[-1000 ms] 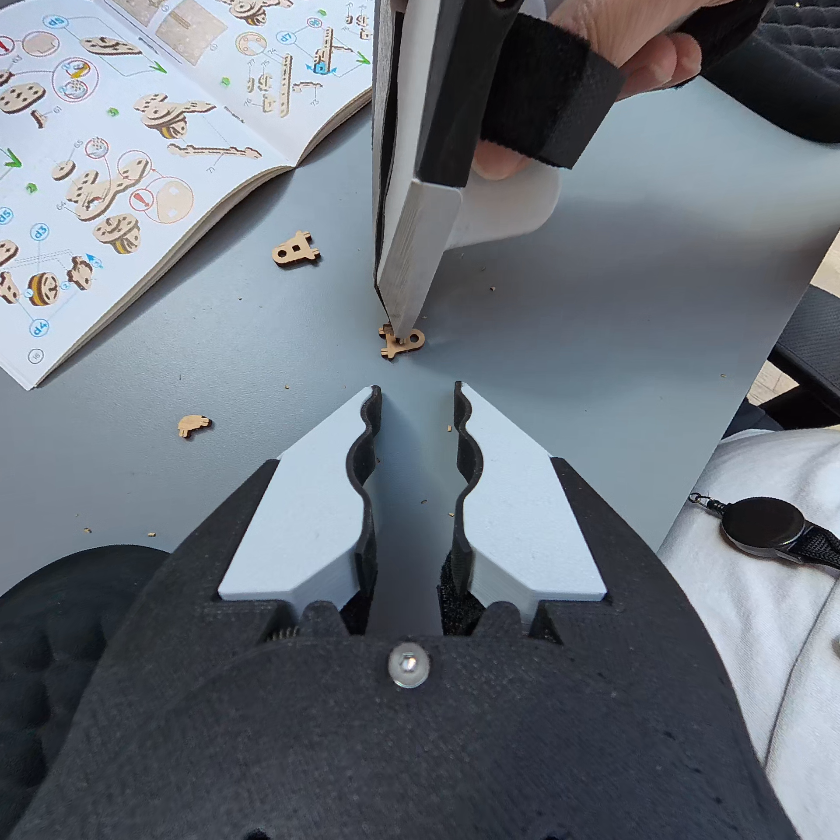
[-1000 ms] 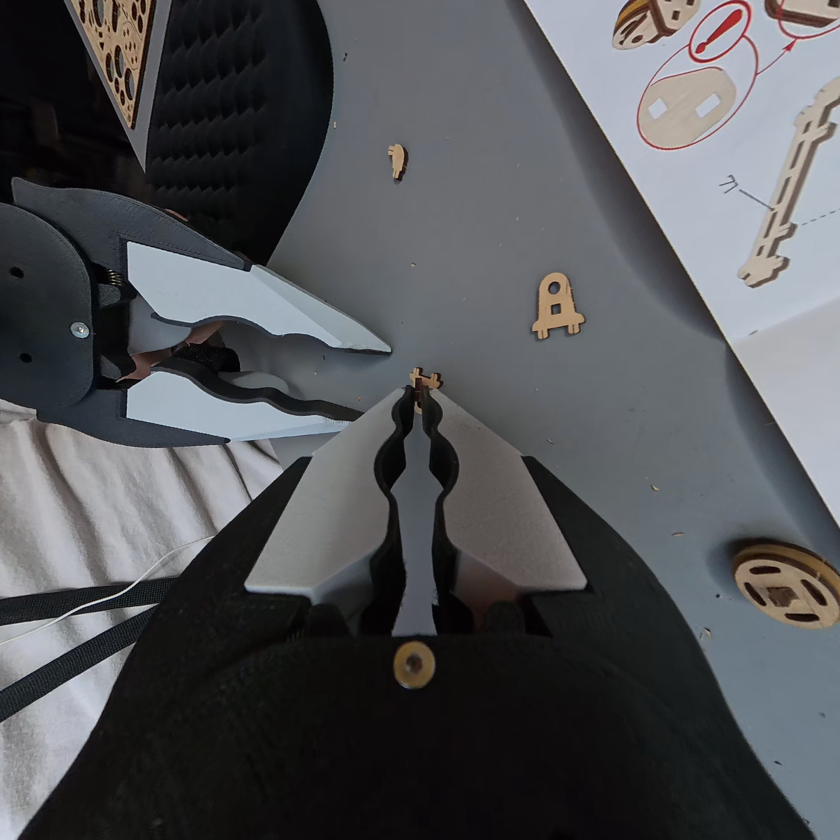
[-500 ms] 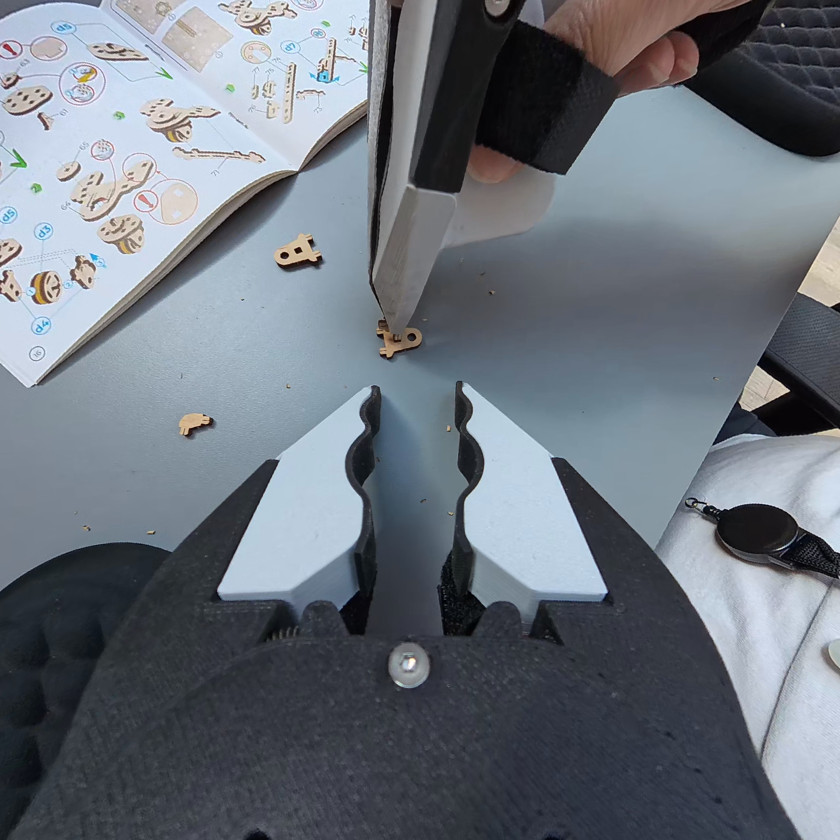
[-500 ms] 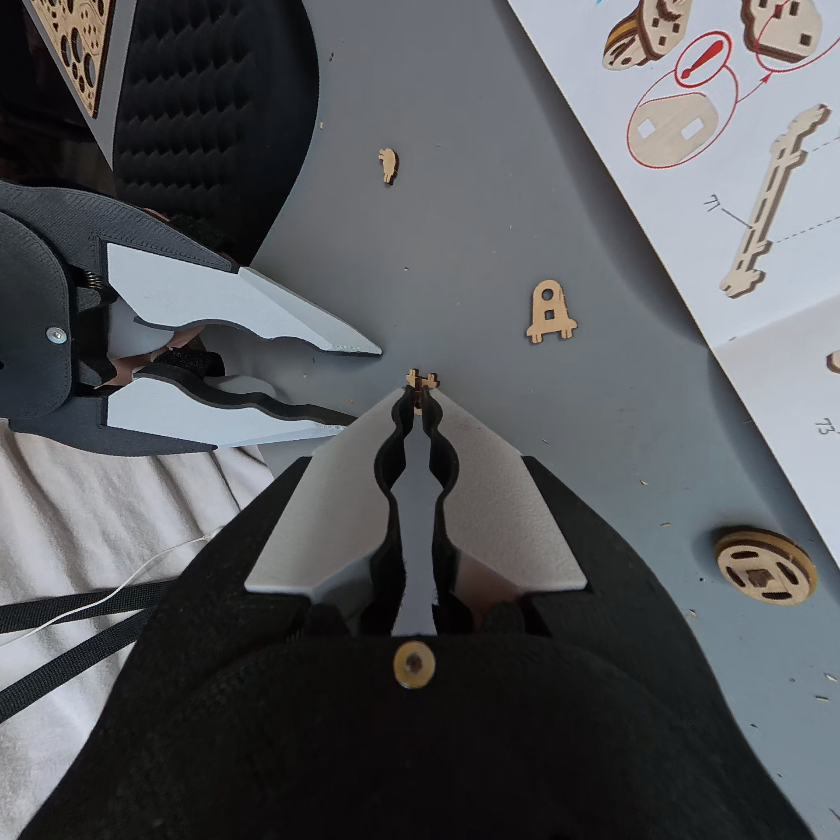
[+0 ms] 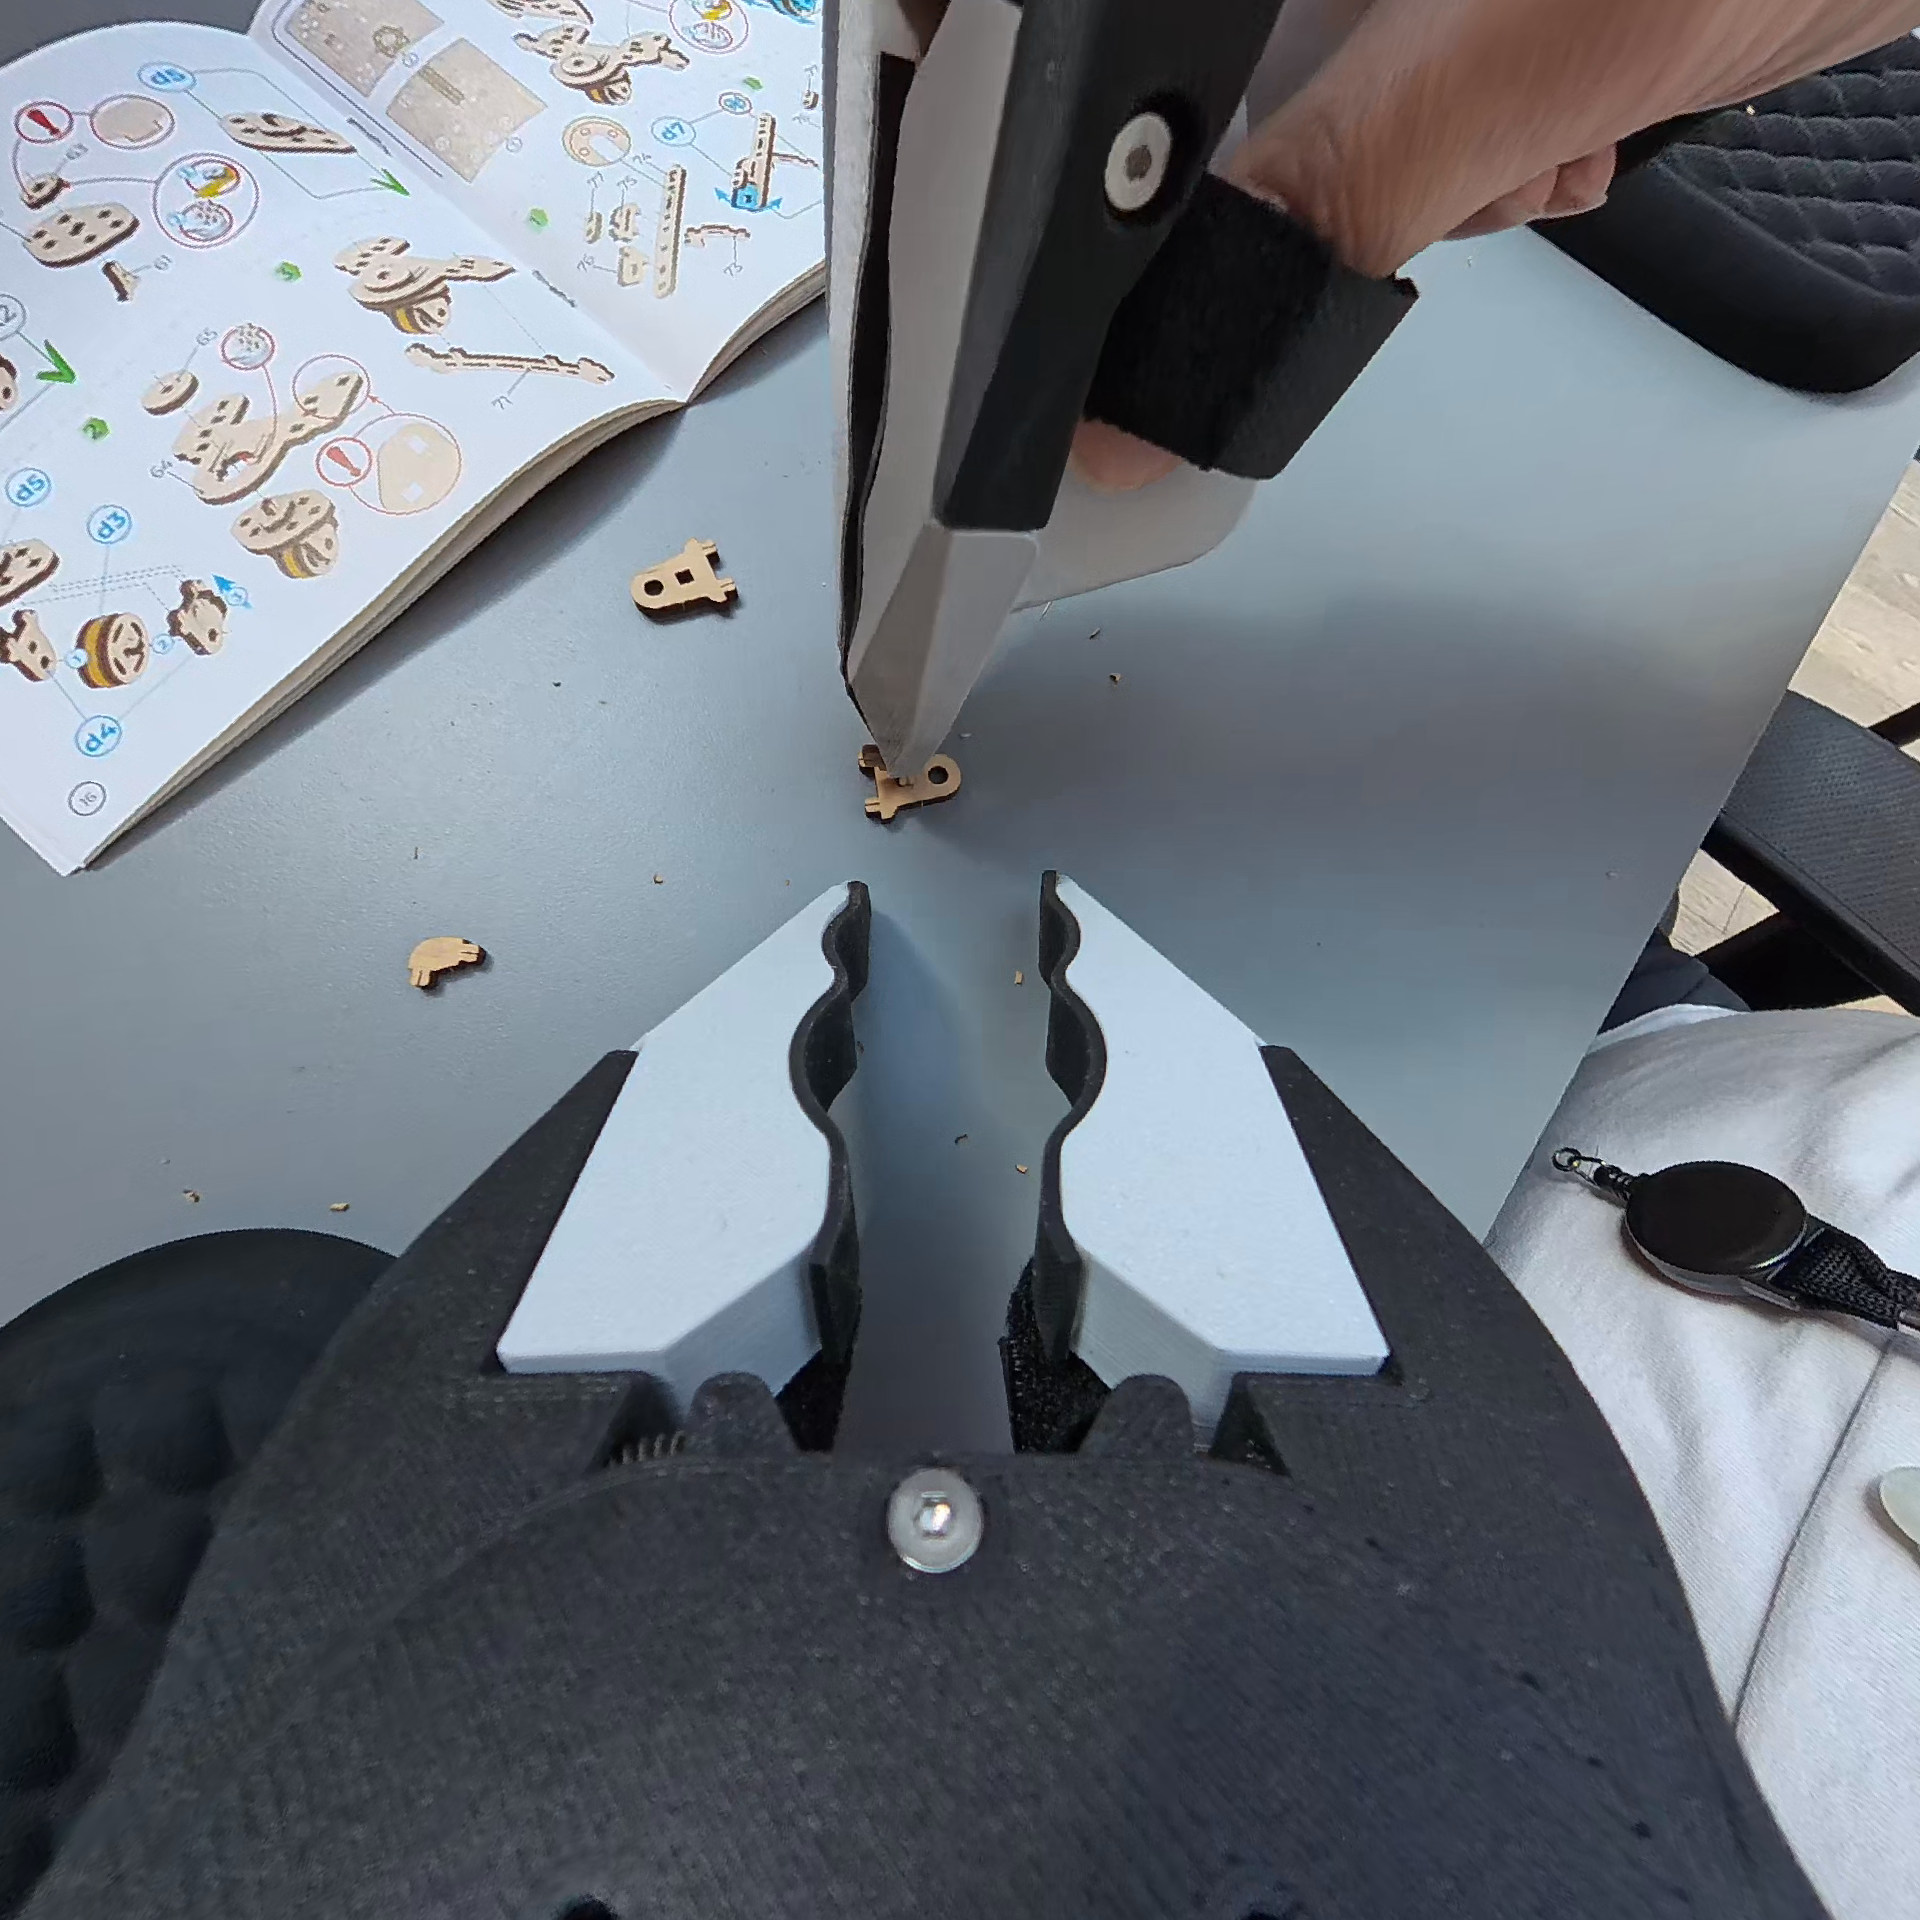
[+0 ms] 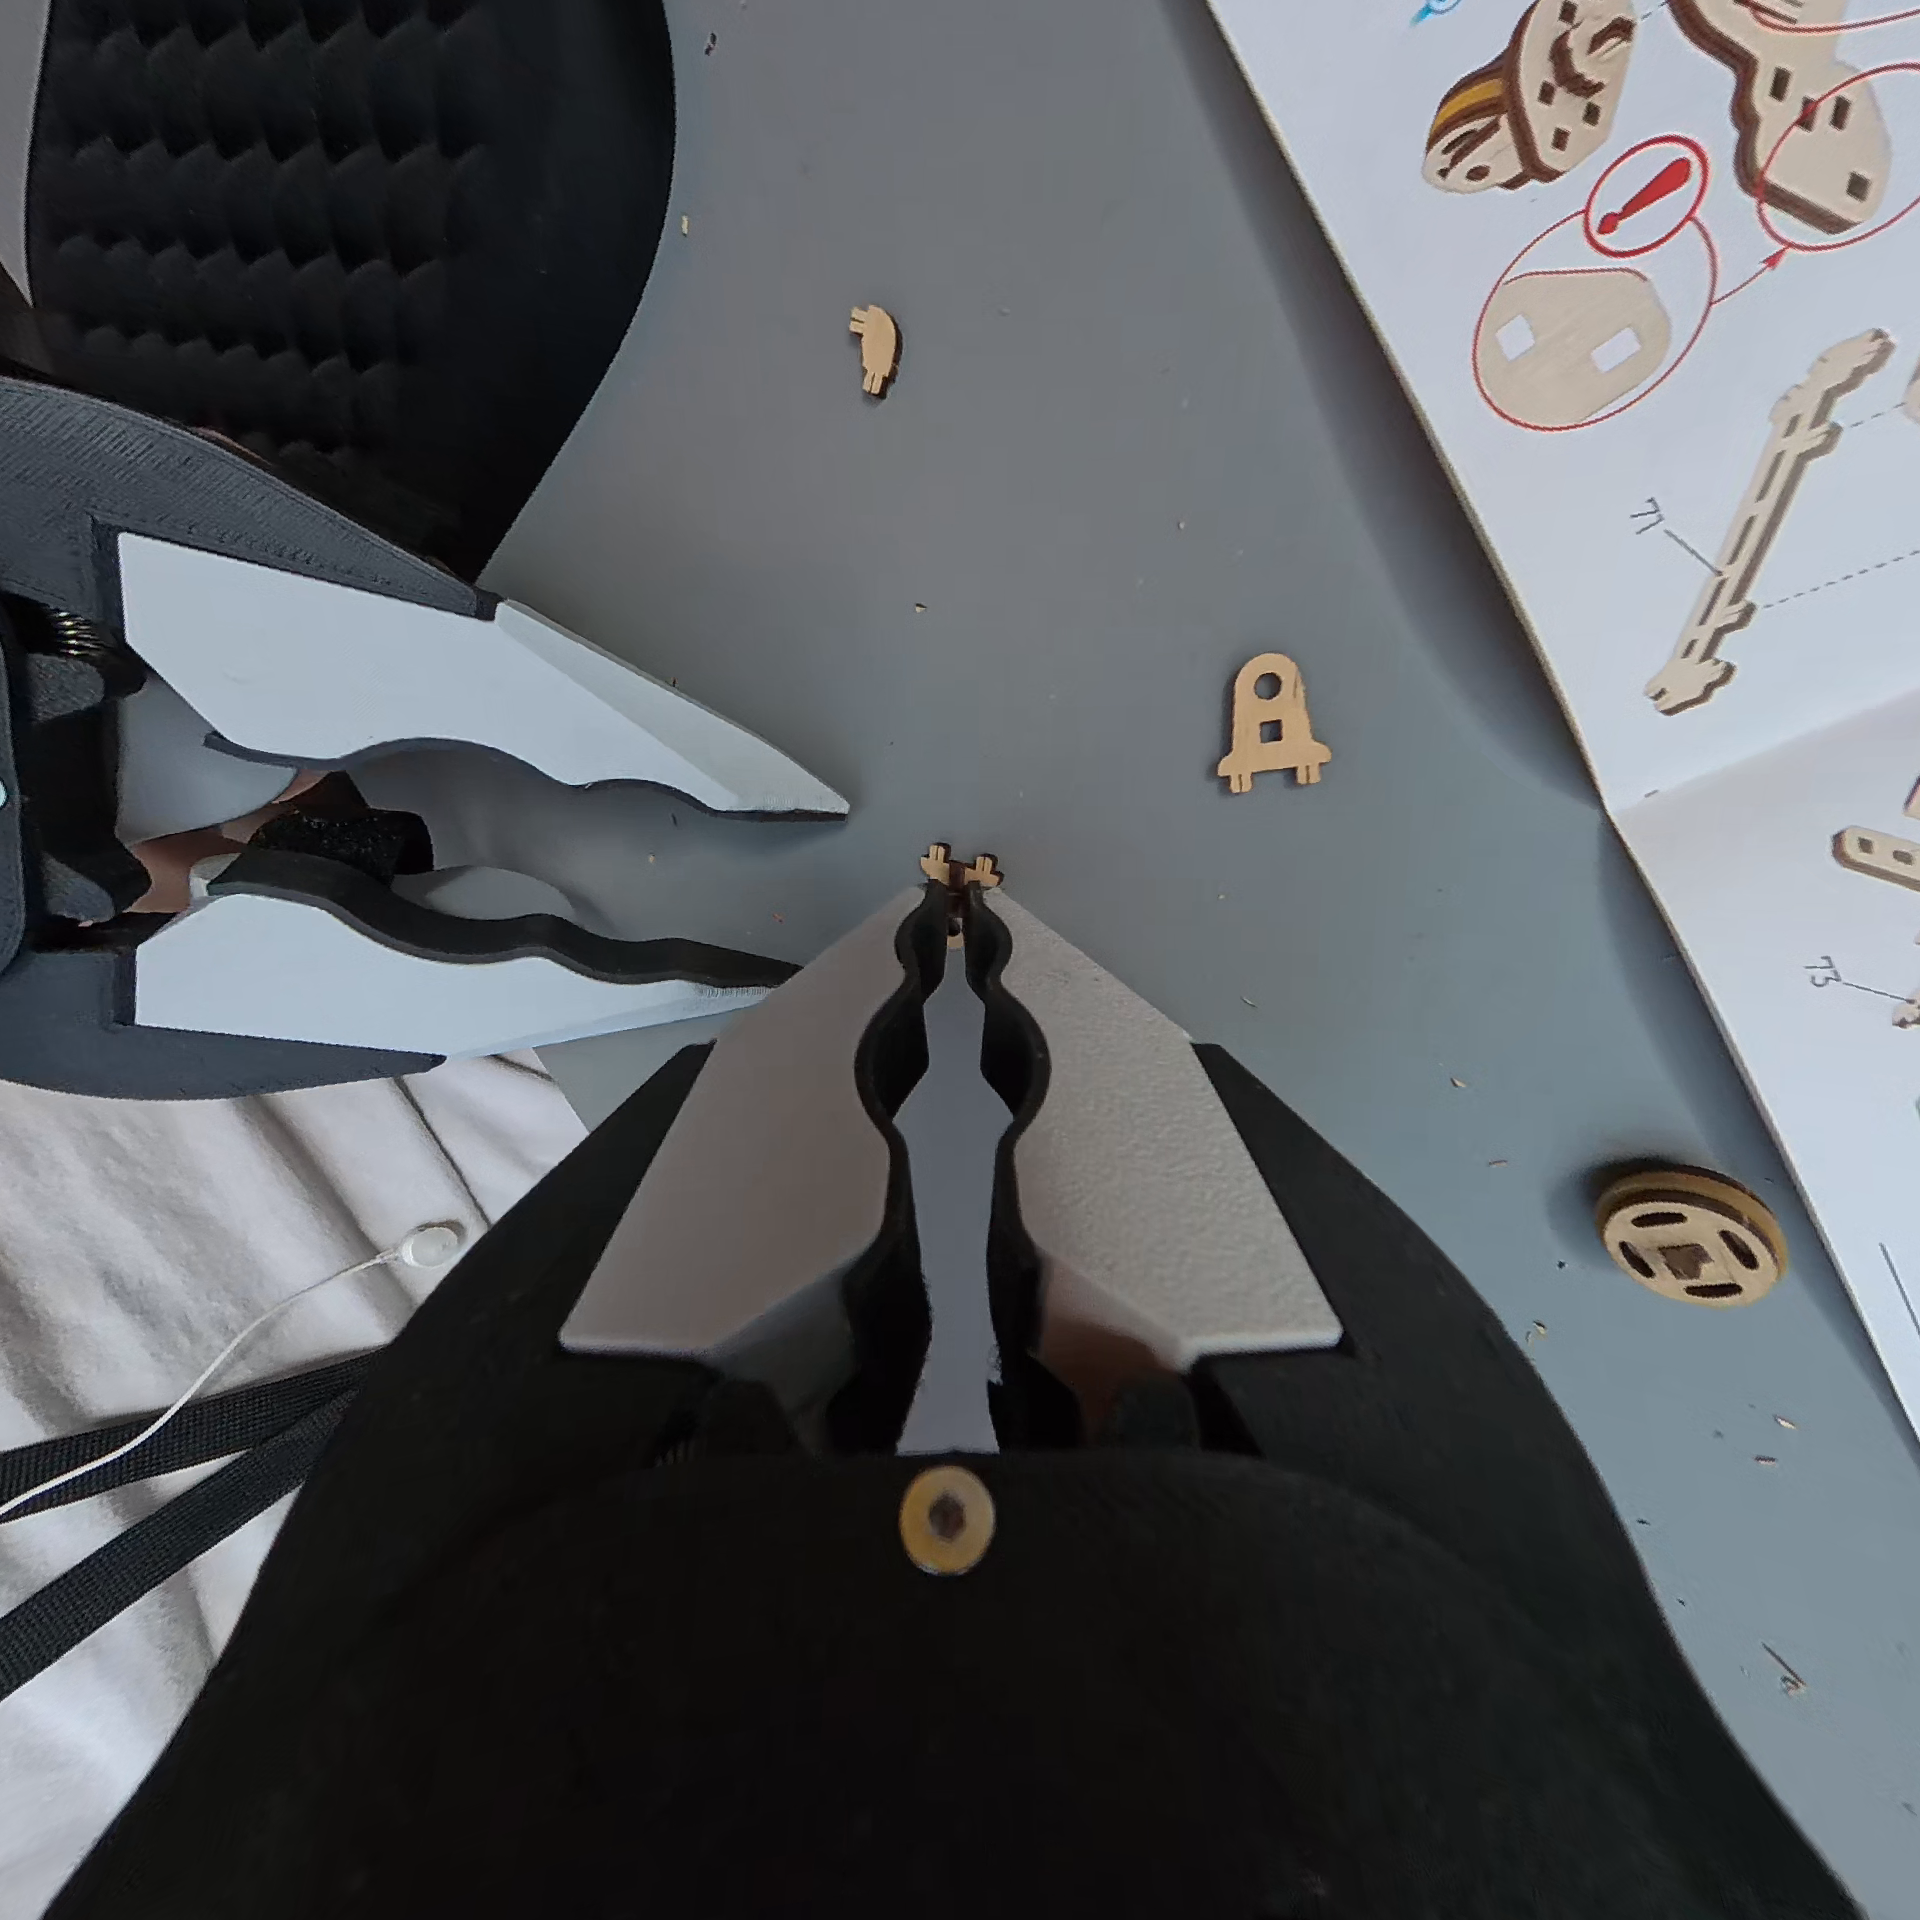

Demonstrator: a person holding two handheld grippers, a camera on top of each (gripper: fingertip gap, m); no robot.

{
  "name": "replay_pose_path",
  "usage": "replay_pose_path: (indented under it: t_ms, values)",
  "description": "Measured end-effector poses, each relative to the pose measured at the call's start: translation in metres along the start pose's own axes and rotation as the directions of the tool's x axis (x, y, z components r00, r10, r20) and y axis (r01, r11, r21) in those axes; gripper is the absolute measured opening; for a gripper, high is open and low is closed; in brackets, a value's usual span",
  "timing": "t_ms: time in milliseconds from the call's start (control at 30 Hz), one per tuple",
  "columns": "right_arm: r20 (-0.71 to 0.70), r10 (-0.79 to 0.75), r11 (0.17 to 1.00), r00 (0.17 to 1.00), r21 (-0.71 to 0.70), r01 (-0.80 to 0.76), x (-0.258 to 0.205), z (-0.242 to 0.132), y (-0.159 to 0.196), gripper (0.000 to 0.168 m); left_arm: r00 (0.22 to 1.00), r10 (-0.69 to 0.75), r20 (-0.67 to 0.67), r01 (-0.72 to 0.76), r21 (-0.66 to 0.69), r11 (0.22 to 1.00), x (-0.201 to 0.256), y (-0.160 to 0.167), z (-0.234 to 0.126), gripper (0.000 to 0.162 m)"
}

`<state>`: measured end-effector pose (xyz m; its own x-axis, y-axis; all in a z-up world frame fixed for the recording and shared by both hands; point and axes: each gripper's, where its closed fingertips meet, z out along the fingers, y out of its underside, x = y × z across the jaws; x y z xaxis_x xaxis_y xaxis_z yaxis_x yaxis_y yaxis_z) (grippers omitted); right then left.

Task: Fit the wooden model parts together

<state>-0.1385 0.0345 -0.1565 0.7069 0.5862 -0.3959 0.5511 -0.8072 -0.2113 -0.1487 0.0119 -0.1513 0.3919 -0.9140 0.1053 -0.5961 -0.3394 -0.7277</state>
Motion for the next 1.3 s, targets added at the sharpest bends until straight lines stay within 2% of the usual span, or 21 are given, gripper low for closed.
replay_pose_path:
  t_ms: [300,800,1000,1167,1300]
  values:
    - [-0.070,-0.023,1.000,0.997,0.003,0.023,0.000,0.000,0.000,0.003,1.000,0.004,-0.003,-0.004,0.009,1.000,0.003,0.001,-0.002,0.031]
    - [-0.417,-0.129,0.991,0.900,-0.022,0.132,0.001,0.000,0.000,0.003,1.000,0.001,-0.006,-0.001,0.022,1.000,0.008,0.003,-0.005,0.031]
    - [-0.492,-0.104,0.985,0.864,0.068,0.157,0.001,0.000,-0.001,0.003,1.000,0.000,-0.011,0.001,0.025,1.000,0.011,0.005,-0.006,0.031]
    - [-0.457,-0.055,0.974,0.888,0.172,0.149,0.001,-0.001,-0.001,0.003,1.000,-0.003,-0.018,0.003,0.024,1.000,0.012,0.005,-0.006,0.031]
    - [-0.398,-0.053,0.974,0.916,0.182,0.136,0.000,0.000,-0.001,0.004,1.000,-0.011,-0.023,0.012,0.024,1.000,0.011,0.005,-0.006,0.031]
